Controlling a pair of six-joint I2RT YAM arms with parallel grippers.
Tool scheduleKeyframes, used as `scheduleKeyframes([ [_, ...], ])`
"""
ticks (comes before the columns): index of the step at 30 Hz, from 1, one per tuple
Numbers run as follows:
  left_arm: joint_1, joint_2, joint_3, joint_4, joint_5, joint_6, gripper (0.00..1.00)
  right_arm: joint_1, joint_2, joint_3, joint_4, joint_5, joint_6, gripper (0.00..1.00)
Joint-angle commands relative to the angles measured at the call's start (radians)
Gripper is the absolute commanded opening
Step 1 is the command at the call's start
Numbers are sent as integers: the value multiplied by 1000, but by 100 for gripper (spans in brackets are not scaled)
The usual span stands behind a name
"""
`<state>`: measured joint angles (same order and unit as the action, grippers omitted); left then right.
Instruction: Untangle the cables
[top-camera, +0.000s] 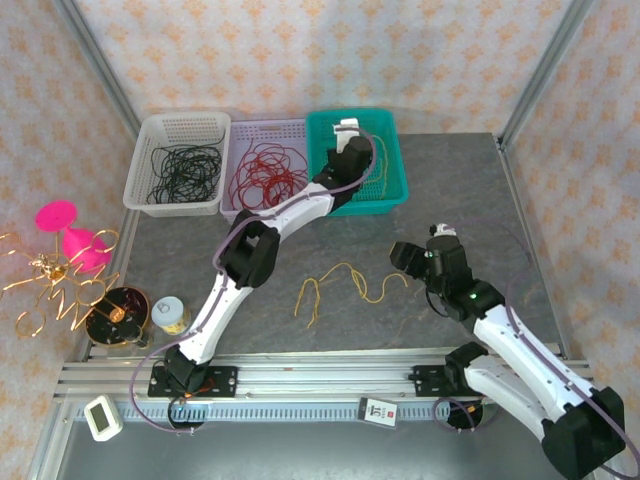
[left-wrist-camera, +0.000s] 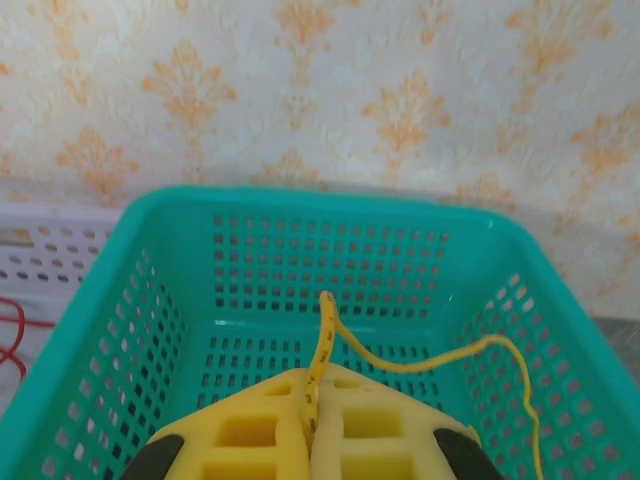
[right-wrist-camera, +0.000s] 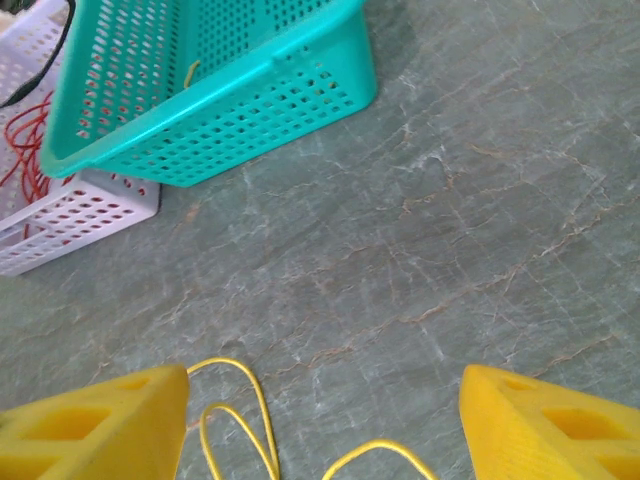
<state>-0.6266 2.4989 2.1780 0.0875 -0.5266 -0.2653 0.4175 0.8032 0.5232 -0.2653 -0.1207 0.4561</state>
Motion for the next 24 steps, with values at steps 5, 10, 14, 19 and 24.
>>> scheduleKeyframes([
  [5, -2, 65, -20, -79, -57, -2, 4, -212, 140, -35, 276, -256, -37, 71],
  [10, -3, 67, -43, -90, -71, 8, 8, -247, 298, -25, 425, -353, -25, 71],
  [14, -4, 80, -44, -110, -66, -1, 8, -254, 424, -28, 527, -384, -11, 70],
  [19, -5, 104, -12, -164, -31, -13, 16, -270, 516, -10, 590, -408, -4, 70],
  [24, -6, 71, -4, -192, -24, -7, 30, -273, 557, 16, 599, -440, -2, 70],
])
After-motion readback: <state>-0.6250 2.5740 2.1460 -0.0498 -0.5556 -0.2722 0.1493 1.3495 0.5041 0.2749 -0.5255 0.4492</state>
